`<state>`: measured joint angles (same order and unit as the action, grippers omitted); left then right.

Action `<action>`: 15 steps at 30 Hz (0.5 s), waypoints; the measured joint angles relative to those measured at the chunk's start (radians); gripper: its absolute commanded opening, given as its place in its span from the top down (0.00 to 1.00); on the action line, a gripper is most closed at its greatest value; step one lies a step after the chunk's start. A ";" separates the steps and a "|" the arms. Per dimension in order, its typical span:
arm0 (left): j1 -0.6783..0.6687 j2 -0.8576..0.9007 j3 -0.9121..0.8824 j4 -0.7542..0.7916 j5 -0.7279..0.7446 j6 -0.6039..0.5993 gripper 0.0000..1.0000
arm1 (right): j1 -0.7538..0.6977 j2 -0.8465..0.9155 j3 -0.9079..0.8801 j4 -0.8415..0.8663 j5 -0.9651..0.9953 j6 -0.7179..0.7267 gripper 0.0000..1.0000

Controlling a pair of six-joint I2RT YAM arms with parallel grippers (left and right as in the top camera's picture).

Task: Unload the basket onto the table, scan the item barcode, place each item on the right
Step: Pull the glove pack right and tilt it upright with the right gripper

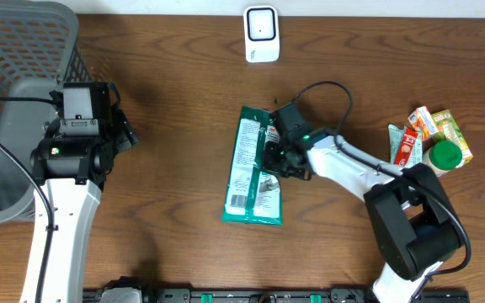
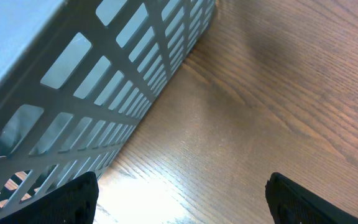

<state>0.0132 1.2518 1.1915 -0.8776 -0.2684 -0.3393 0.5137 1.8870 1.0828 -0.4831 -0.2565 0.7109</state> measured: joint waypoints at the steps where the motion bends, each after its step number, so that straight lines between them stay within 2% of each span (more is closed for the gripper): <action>1: 0.000 0.000 0.000 0.000 0.000 0.000 0.13 | -0.013 0.000 -0.001 -0.006 -0.021 -0.049 0.99; 10: 0.000 0.000 0.000 0.000 0.000 0.000 0.13 | -0.122 -0.014 -0.024 -0.026 -0.123 -0.361 0.99; 15: 0.000 0.000 0.000 0.000 0.000 0.000 0.13 | -0.197 -0.114 -0.039 -0.031 -0.182 -0.515 0.99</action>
<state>0.0132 1.2518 1.1915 -0.8776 -0.2684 -0.3393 0.3168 1.7725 1.0439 -0.5140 -0.4385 0.1955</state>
